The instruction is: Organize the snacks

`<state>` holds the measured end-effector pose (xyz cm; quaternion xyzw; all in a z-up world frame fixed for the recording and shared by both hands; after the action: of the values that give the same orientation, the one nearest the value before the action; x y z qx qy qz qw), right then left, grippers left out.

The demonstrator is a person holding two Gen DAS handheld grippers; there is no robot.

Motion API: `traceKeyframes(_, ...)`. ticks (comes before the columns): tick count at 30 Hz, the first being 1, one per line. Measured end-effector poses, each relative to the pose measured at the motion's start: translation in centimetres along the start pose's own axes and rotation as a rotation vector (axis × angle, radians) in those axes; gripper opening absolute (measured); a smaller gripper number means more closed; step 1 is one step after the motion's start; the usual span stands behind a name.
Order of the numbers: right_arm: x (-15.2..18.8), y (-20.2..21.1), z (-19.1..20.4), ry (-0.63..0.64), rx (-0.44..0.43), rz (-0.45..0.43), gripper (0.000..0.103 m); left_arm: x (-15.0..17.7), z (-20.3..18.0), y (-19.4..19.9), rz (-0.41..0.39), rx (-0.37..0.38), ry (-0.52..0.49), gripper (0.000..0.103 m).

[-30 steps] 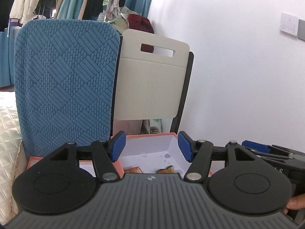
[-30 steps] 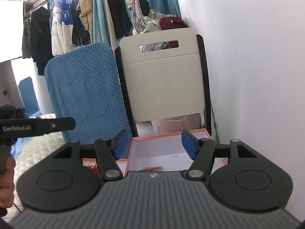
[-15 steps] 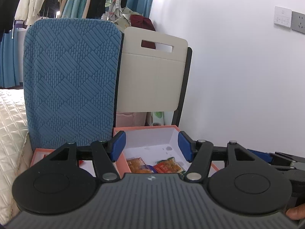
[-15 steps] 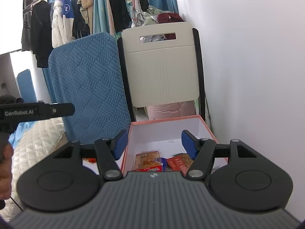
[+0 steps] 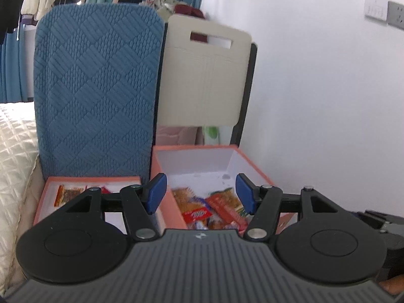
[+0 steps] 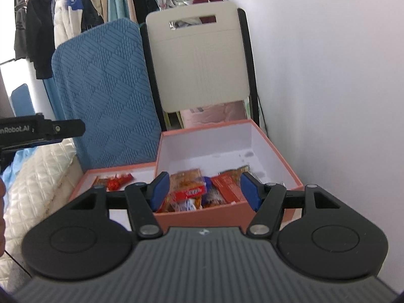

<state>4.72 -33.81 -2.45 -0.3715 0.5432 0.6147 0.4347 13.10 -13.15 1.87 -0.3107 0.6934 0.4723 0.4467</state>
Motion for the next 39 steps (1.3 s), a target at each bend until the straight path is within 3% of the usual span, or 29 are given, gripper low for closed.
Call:
traceKeyframes(32,-0.26,-0.14,0.13,0.012,0.023,0.001,0.064,0.32,0.56,-0.04,0.008,-0.015,0.035,0.066)
traceKeyframes(33,-0.30,-0.13,0.10,0.010,0.023,0.000,0.064,0.32,0.58,-0.14,0.021,0.000,0.039,0.068)
traceKeyframes(35,-0.28,-0.18,0.04,0.014,0.024,0.000,0.064,0.32,0.62,-0.17,0.031,0.014,0.054,0.088)
traceKeyframes(37,-0.29,-0.24,-0.06,0.012,0.025,0.001,0.064,0.11,0.65,0.15,0.003,-0.001,0.054,0.097)
traceKeyframes(39,-0.27,-0.25,-0.07,0.014,0.030,0.000,0.064,-0.11,0.51,0.31,-0.011,-0.014,0.035,0.100)
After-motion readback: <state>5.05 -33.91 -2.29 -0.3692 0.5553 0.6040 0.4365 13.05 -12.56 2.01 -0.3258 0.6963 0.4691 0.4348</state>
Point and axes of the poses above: each gripper's, at about its wrist camera, not at the fingertips, and y roughly against the way its jaws point, z to its left, x to its underside, the point moved 4 cm from there along -y, roughly the way its jaws point, and after that the axes turned 7 degrees about -z, right-handed, at the moved point
